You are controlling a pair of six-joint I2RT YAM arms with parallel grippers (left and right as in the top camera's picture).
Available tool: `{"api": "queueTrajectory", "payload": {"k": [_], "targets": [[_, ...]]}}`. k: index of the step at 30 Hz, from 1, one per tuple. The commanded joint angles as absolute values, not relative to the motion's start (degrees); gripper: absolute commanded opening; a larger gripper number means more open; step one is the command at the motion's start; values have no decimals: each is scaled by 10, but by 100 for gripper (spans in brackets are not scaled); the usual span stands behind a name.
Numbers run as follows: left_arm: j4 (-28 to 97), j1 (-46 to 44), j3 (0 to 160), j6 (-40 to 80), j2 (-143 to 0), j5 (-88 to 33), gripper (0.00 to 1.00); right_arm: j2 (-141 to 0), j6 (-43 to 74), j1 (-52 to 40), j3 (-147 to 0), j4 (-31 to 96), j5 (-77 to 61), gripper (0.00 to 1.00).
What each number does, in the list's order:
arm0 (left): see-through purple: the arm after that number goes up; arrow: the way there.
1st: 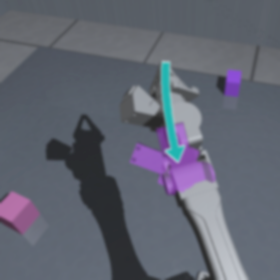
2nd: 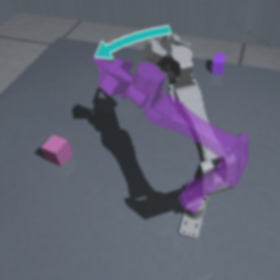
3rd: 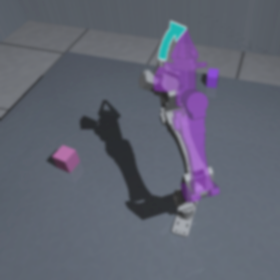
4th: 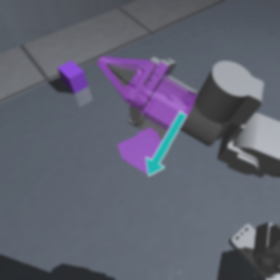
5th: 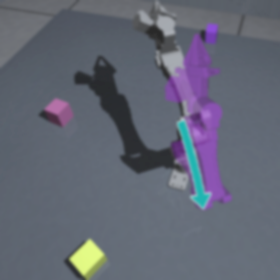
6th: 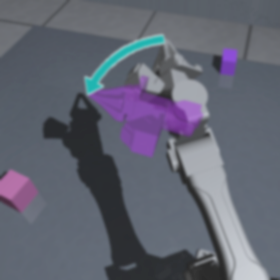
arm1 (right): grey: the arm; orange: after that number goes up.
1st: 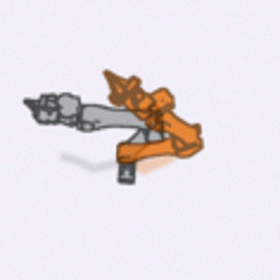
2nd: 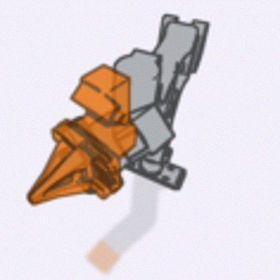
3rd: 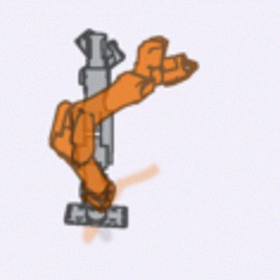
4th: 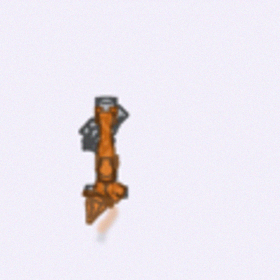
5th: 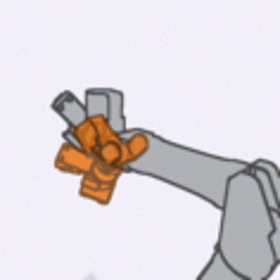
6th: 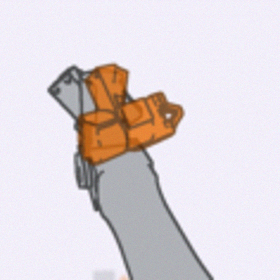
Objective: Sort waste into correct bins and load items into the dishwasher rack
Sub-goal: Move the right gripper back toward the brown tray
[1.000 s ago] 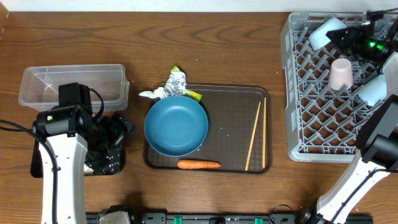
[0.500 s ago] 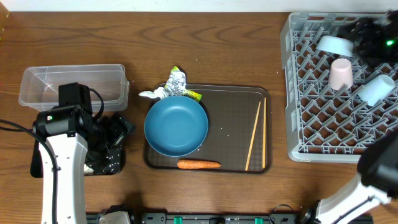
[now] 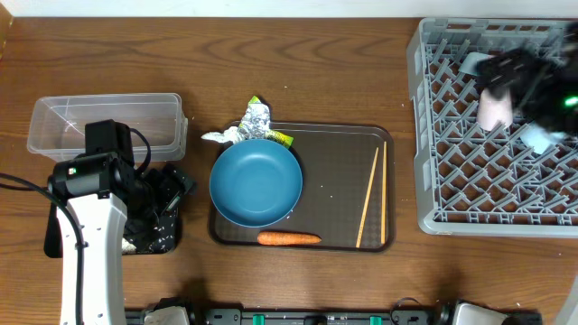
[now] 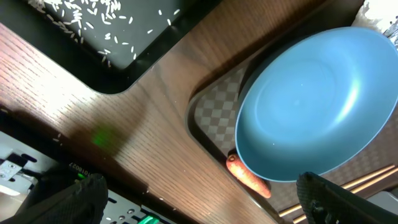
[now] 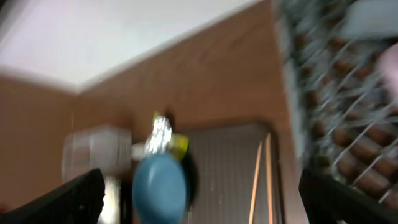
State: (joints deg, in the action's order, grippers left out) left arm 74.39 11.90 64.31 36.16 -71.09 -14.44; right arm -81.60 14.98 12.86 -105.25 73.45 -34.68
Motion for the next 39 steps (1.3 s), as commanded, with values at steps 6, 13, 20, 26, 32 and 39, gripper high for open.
{"api": "queueTrajectory", "payload": {"k": [6,13,20,26,32,39], "targets": [[745,122,649,358,-710,-138,100,-834,108,-92,-1025,790,-213,99],[745,122,649,358,-710,-138,100,-839,155,-198,-952,732,-188,99],[745,122,649,358,-710,-138,100,-839,159,-237,-884,685,-188,99],[745,122,649,358,-710,-138,100,-839,158,-237,-858,692,-188,99],[745,122,649,358,-710,-138,100,-839,169,-238,-855,672,-189,99],[745,122,649,358,-710,-138,100,-840,174,-282,-846,616,-175,99]]}}
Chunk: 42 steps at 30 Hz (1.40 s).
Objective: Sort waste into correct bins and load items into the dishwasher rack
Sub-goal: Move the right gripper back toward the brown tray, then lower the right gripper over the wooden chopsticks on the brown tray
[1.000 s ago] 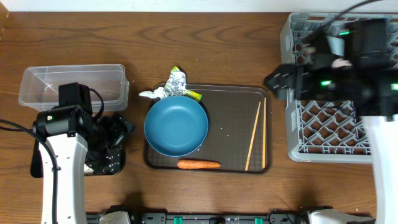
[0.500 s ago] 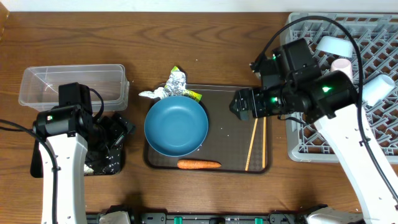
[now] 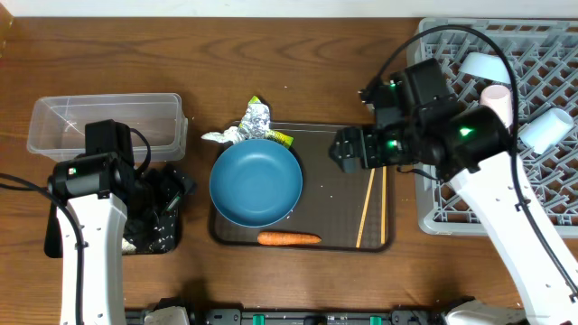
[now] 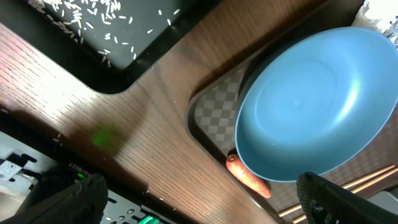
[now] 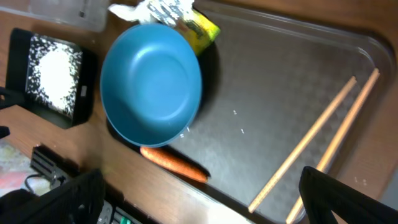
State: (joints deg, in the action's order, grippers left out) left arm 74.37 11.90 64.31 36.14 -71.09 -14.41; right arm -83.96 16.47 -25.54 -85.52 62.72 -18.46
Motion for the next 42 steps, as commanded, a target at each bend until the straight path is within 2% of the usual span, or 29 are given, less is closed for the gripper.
{"api": "queueTrajectory", "payload": {"k": [1,11,19,30,32,33,37,42], "targets": [[745,122,649,358,-710,-138,100,-842,174,-291,-845,610,-168,99],[745,122,649,358,-710,-138,100,-929,246,-396,-845,601,-53,99],[745,122,649,358,-710,-138,100,-1001,275,-446,-845,598,-62,97],[745,122,649,358,-710,-138,100,-1004,274,-502,-845,603,-60,94],[745,122,649,358,-710,-138,100,-1004,277,-507,-845,615,-31,94],[745,122,649,358,-710,-138,100,-1004,294,-507,-845,631,5,99],[745,122,649,358,-710,-138,100,-1004,406,-489,-845,707,141,99],[745,122,649,358,-710,-138,100,-1004,407,-420,-845,729,120,99]]}}
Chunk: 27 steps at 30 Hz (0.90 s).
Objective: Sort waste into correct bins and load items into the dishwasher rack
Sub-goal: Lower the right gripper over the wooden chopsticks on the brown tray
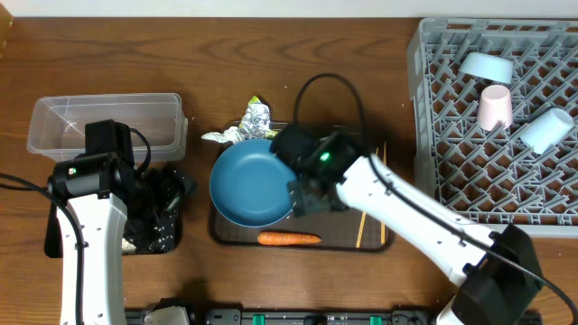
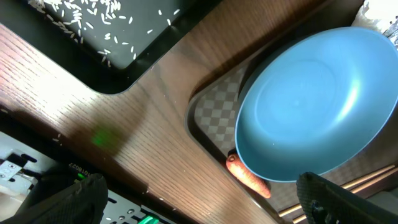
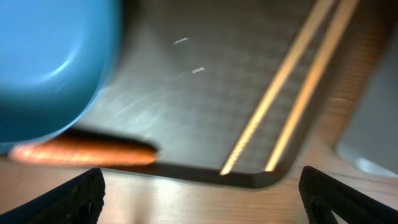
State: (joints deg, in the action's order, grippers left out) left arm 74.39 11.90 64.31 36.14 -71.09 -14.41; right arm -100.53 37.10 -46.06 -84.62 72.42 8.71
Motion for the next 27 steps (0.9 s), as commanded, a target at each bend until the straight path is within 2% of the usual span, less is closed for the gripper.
{"api": "queueTrajectory", "payload": {"k": [1,10,14,27], "targets": [[745,122,649,358,-710,-138,100,-1004,404,-405,-845,730,109,99],[745,122,649,358,-710,-138,100,-1004,363,-319,-835,724,83,99],[745,122,649,358,-710,-138,100,-1004,340,-291,-801,678,41,99],[745,122,649,358,-710,-138,100,-1004,321,-282,-759,621,19,99]]}}
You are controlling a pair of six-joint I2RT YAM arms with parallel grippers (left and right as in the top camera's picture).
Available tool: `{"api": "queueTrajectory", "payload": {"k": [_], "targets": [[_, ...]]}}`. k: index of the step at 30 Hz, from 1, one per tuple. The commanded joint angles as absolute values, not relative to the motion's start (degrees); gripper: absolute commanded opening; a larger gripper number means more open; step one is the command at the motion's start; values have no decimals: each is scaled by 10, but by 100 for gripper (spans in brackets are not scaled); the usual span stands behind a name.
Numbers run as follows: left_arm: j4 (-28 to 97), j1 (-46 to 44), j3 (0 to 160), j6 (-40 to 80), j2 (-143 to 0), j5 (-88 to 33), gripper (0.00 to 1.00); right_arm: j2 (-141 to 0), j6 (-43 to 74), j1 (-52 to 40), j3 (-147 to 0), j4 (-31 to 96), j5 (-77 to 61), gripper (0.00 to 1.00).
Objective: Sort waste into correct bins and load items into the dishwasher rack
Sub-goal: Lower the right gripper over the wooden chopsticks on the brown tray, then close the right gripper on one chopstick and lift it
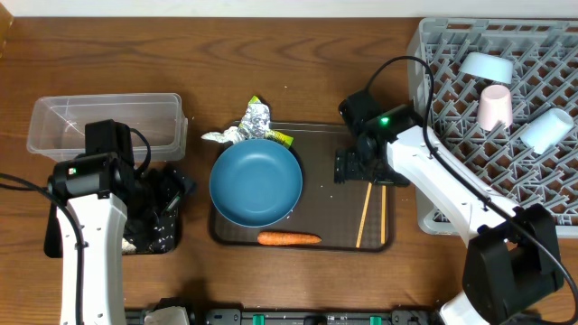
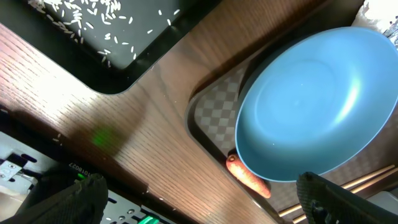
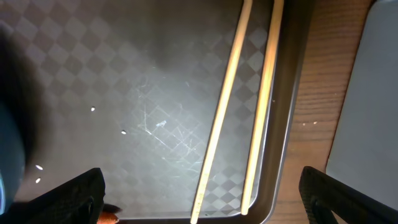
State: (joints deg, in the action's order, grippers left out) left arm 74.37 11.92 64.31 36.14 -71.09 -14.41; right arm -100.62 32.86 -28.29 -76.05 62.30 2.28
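A blue bowl [image 1: 256,182] sits at the left of the dark tray [image 1: 334,144]. A carrot [image 1: 288,239] lies along the tray's front edge, and two wooden chopsticks [image 1: 372,199] lie at its right. My right gripper [image 1: 366,170] hovers over the chopsticks' far ends. In the right wrist view it [image 3: 202,208] stands open and empty above the chopsticks [image 3: 227,106]. My left gripper [image 1: 167,199] is open by the black bin [image 1: 153,230]. Its wrist view shows the bowl [image 2: 317,99] and carrot [image 2: 247,176].
Crumpled foil and a yellow wrapper [image 1: 253,125] lie behind the bowl. A clear bin [image 1: 104,122] stands at the far left, and the black bin [image 2: 118,37] holds rice. The grey dishwasher rack [image 1: 433,135] at right holds a white bowl [image 1: 485,65], a pink cup [image 1: 494,106] and a pale blue cup [image 1: 546,131].
My right gripper was low over the tray next to the bowl's right edge. It is now further right, above the chopsticks. The left arm and the tray's items have not moved.
My right gripper was over the dishwasher rack near the pink cup. Then it stood over the tray's back right corner, then beside the bowl, and now over the chopsticks. It has stayed open and empty, and the left arm has stayed by the black bin.
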Motion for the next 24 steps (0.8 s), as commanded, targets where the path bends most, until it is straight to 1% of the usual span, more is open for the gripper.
{"api": "queueTrajectory", "payload": {"k": [1,7,12,17,19,24], "targets": [[745,122,649,358,-710,-138,100,-1004,321,-282,-759,620,19,99],[745,122,649,358,-710,-138,100,-1004,328,-282,-755,611,18,99],[745,122,649,358,-710,-138,100,-1004,328,-282,-749,593,-19,99],[745,122,649,358,-710,-138,100,-1004,371,-282,-740,593,-1,99],[745,122,649,358,-710,-138,100,-1004,390,-282,-730,588,2,98],[745,122,649,358,-710,-138,100,-1004,394,-281,-693,557,2,95]]}}
